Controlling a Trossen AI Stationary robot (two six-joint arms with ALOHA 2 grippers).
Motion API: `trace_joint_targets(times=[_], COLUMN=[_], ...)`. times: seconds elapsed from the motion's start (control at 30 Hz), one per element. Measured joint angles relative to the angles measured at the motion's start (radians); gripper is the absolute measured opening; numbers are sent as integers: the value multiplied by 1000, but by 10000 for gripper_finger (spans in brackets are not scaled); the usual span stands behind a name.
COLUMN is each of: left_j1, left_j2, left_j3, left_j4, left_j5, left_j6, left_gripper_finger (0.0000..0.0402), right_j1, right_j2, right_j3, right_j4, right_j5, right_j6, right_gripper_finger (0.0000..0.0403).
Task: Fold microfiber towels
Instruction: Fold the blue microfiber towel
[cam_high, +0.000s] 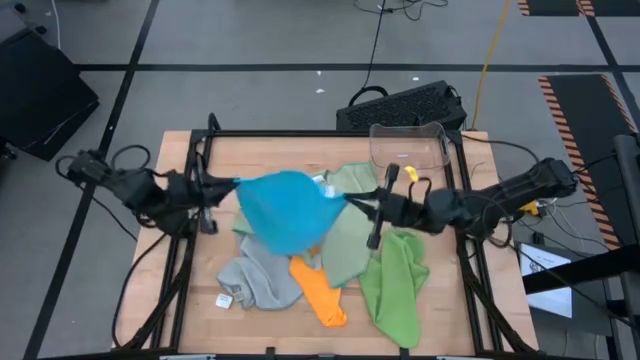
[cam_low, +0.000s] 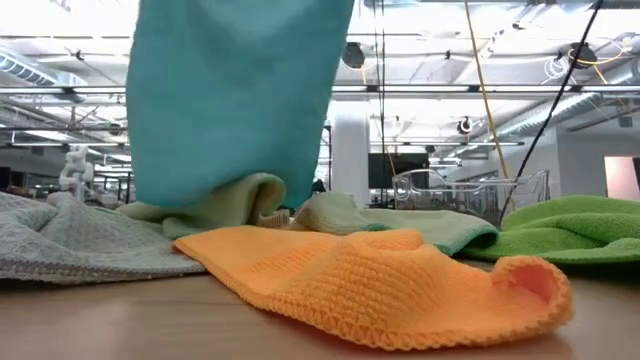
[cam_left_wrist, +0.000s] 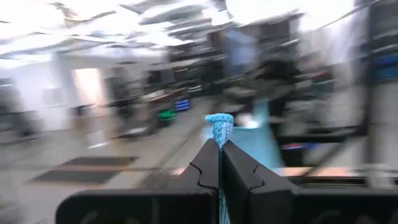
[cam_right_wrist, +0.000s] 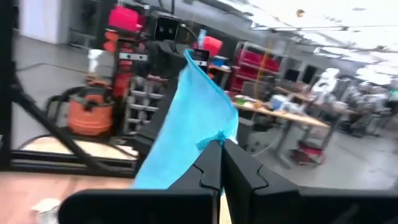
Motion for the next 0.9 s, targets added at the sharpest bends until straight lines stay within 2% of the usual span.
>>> trace_joint_targets(times=[0.1,0.2,0.27,0.37,0.43,0.5,0.6,0.7,0.8,0.9], left_j1=[-8,-24,-28,-14,26,85,185,286,373,427], left_j2=[-4,25,43,48,46,39,26,20,29,41], left_j3=[0,0,-1,-2,-1,-1,0,0,0,0], left_j4=[-61,-89,-65,49,139,214,284,296,236,138], left_j5=[141,173,145,33,-31,-37,64,143,226,319], left_j6=[-78,-118,-71,61,148,205,216,164,82,-11], left_gripper_finger=[5,4,6,5,4,5,4,4,3,3], right_j1=[-1,13,16,-19,-69,-131,-245,-366,-447,-465], right_j2=[-23,-39,-43,-62,-74,-74,-72,-74,-72,-73], right_j3=[0,0,0,0,0,0,0,0,0,0], right_j4=[-30,-16,13,70,113,142,164,172,156,125], right_j5=[-31,-29,-29,-32,-29,-50,-176,-292,-402,-473], right_j6=[4,-20,-58,-95,-108,-107,-56,30,107,140], right_gripper_finger=[0,0,0,0,0,0,0,0,0,0])
